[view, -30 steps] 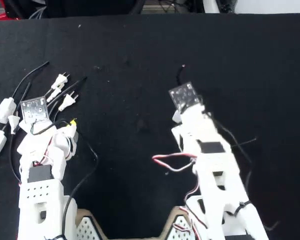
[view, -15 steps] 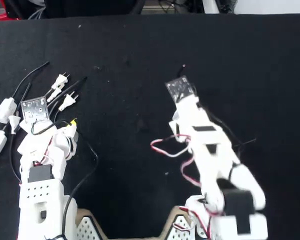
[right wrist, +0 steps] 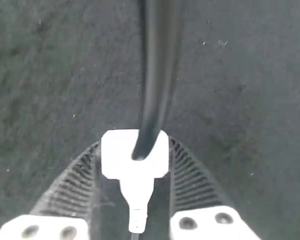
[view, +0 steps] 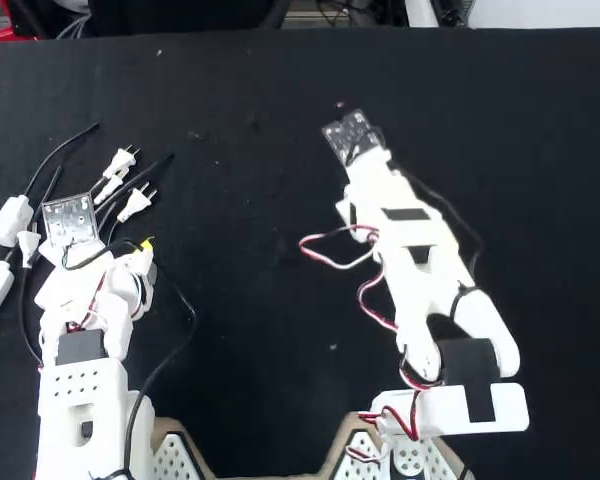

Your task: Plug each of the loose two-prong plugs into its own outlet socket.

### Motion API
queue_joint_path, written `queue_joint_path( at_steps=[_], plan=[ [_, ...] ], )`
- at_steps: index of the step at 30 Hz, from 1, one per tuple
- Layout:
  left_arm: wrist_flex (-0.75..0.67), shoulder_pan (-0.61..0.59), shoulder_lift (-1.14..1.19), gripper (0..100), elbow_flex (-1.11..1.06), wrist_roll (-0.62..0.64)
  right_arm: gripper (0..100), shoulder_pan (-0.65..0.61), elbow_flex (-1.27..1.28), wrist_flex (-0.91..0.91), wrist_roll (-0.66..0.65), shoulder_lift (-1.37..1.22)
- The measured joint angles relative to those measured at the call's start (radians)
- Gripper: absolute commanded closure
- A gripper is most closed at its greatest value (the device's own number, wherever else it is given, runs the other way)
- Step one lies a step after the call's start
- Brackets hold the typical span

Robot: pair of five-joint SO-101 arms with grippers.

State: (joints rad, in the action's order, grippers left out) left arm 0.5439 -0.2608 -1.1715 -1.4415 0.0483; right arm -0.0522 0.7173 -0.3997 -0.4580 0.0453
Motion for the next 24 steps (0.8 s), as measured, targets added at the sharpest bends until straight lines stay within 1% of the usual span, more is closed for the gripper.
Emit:
queue_joint_path(
  at_steps=[4,8,11,17,21,24],
  plan=[
    [0.0,0.0,0.0,80,0.0,0.0,98.8,0.041,-0.152,-0.152,-0.005,-0.011],
    [0.0,0.0,0.0,80,0.0,0.0,98.8,0.164,-0.367,-0.339,-0.005,-0.026],
    [0.0,0.0,0.0,80,0.0,0.0,98.8,0.259,-0.569,-0.519,-0.005,-0.101],
    [0.0,0.0,0.0,80,0.0,0.0,98.8,0.394,-1.051,-0.888,-0.005,-0.422],
    [0.0,0.0,0.0,80,0.0,0.0,98.8,0.465,-1.439,-1.056,-0.006,-0.694],
    [0.0,0.0,0.0,80,0.0,0.0,98.8,0.488,-1.746,-1.165,-0.051,-0.899]
  ],
)
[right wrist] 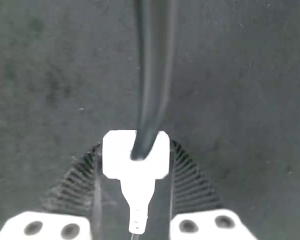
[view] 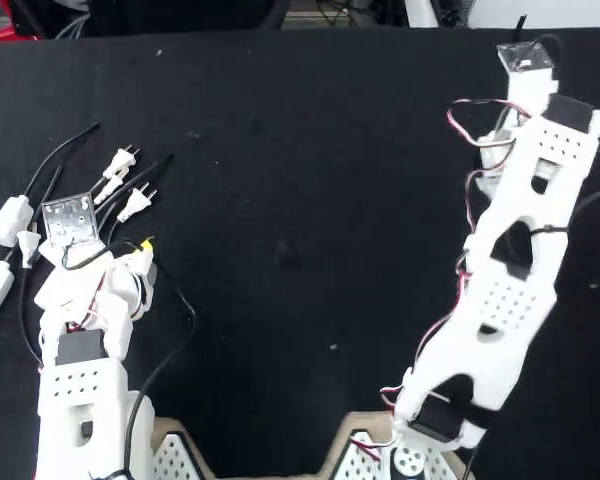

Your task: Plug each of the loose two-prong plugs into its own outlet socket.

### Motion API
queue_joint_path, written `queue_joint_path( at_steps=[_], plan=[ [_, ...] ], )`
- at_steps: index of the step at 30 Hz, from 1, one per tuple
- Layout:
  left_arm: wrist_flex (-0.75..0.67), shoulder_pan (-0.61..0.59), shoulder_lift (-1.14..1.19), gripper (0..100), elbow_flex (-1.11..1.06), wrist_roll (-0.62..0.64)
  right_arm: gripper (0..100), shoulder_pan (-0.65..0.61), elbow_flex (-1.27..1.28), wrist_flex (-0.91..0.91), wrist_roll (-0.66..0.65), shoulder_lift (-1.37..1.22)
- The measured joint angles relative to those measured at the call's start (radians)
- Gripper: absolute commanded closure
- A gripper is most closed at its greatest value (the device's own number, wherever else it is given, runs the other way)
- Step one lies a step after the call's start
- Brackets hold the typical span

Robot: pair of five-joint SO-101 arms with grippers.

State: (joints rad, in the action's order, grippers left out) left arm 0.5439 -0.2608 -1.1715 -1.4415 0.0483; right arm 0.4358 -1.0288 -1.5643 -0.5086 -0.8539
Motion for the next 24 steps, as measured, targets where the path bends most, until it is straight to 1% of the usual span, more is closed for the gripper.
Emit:
queue_joint_path(
  at_steps=[4,6,10,14,17,20,21,24],
  plan=[
    [0.0,0.0,0.0,80,0.0,0.0,98.8,0.002,-0.356,-0.117,-0.068,-0.242],
    [0.0,0.0,0.0,80,0.0,0.0,98.8,0.002,-0.456,-0.146,-0.08,-0.328],
    [-0.006,0.002,0.0,80,-0.021,0.0,98.8,0.032,-0.494,-0.152,-0.086,-0.407],
    [-0.006,0.002,0.0,80,-0.021,0.0,98.0,0.057,-0.5,-0.152,-0.086,-0.413],
    [-0.006,0.002,0.0,80,-0.021,0.0,89.8,0.055,-0.5,-0.152,-0.081,-0.413],
    [-0.006,0.002,0.0,80,-0.021,0.0,80.0,0.055,-0.5,-0.152,-0.032,-0.413],
    [-0.006,0.002,0.0,80,-0.021,0.0,78.6,0.055,-0.494,-0.144,-0.023,-0.413],
    [-0.006,0.002,0.0,80,-0.021,0.0,78.3,0.055,-0.462,-0.087,-0.014,-0.413]
  ],
)
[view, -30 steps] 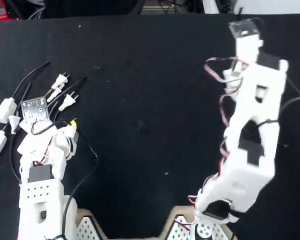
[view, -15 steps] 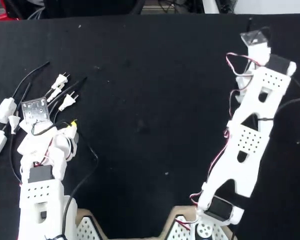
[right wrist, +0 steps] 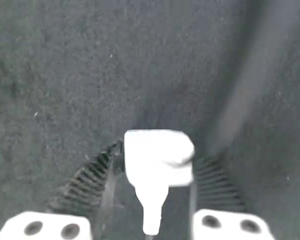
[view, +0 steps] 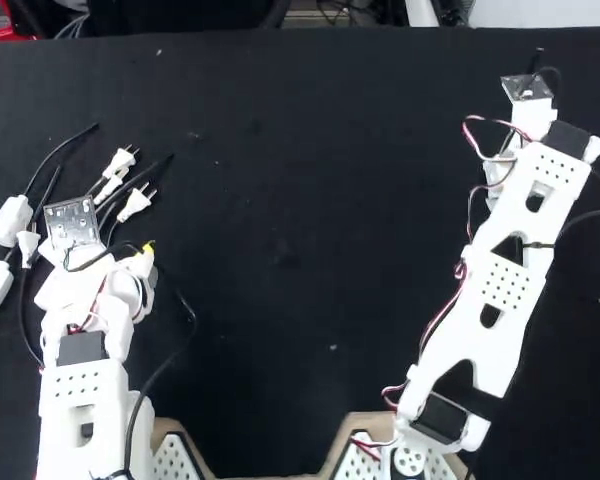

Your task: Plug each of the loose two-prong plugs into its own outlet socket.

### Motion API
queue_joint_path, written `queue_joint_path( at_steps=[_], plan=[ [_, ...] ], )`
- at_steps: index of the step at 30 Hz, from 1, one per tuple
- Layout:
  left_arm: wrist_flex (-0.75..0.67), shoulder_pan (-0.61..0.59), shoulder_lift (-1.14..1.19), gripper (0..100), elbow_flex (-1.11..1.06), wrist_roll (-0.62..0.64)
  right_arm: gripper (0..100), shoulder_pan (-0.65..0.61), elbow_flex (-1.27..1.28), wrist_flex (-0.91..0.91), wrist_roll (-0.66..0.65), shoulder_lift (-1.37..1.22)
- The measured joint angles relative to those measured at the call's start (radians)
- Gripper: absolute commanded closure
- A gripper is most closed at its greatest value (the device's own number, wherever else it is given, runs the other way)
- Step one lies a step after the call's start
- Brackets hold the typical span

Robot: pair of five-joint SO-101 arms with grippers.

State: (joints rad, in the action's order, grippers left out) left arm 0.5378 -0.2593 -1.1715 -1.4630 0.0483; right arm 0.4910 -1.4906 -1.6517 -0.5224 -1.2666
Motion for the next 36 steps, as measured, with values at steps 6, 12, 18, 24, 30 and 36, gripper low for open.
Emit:
queue_joint_path(
  at_steps=[6,12,18,24,30,36],
  plan=[
    [0.0,0.0,0.0,80,0.0,0.0,78.3,0.0,0.005,0.183,0.018,0.0],
    [0.0,0.0,0.0,80,0.0,0.0,78.3,0.0,0.02,0.368,0.066,-0.031],
    [0.0,0.0,0.0,80,0.0,0.0,78.3,0.0,0.02,0.519,0.089,-0.054],
    [0.0,0.0,0.0,80,0.0,0.0,78.3,0.0,0.02,0.568,0.091,-0.055],
    [0.0,0.0,0.0,80,0.0,0.0,78.3,-0.038,0.035,0.776,0.091,-0.153],
    [0.0,0.0,0.0,80,0.0,0.0,78.4,-0.086,0.037,0.939,0.087,-0.242]
  ],
)
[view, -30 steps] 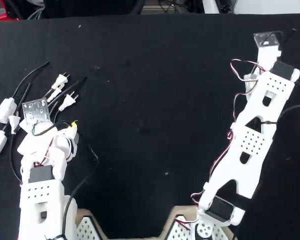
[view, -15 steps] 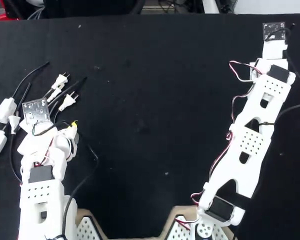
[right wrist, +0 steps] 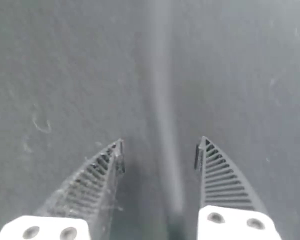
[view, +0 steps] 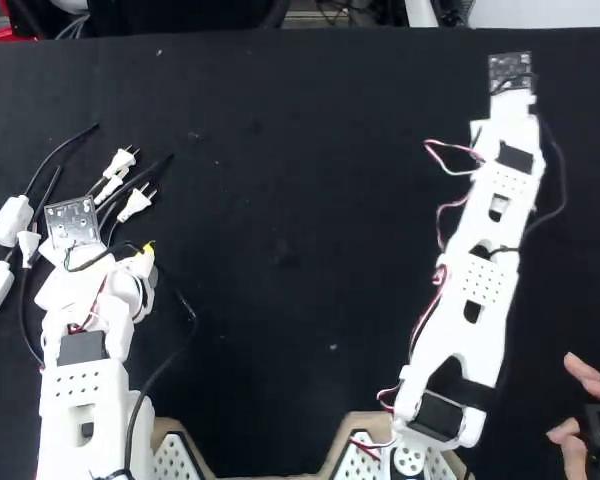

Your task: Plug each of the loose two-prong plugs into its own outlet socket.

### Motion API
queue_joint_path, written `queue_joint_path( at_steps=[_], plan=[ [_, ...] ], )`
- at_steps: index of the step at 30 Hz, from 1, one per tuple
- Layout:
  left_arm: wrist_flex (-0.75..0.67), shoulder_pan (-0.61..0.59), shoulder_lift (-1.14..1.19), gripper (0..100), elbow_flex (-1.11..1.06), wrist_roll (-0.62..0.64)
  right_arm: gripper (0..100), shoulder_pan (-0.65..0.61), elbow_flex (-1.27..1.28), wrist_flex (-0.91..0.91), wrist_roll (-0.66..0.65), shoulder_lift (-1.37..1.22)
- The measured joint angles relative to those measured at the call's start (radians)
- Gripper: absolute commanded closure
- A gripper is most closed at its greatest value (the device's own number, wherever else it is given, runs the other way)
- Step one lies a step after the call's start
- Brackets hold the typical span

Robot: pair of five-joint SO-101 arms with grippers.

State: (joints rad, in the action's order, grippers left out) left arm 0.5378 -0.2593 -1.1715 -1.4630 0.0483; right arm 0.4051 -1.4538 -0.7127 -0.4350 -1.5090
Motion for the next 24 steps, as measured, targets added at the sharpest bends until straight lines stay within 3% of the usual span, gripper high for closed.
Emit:
queue_joint_path(
  at_steps=[6,13,24],
  plan=[
    [0.0,0.0,0.0,80,0.0,0.0,78.4,-0.002,0.0,0.021,0.02,-0.003],
    [0.0,0.0,0.0,80,0.0,0.0,78.3,0.0,-0.075,-0.037,0.19,-0.003],
    [0.0,0.0,0.0,80,0.0,0.0,78.3,-0.002,-0.095,-0.121,0.204,0.078]
  ],
)
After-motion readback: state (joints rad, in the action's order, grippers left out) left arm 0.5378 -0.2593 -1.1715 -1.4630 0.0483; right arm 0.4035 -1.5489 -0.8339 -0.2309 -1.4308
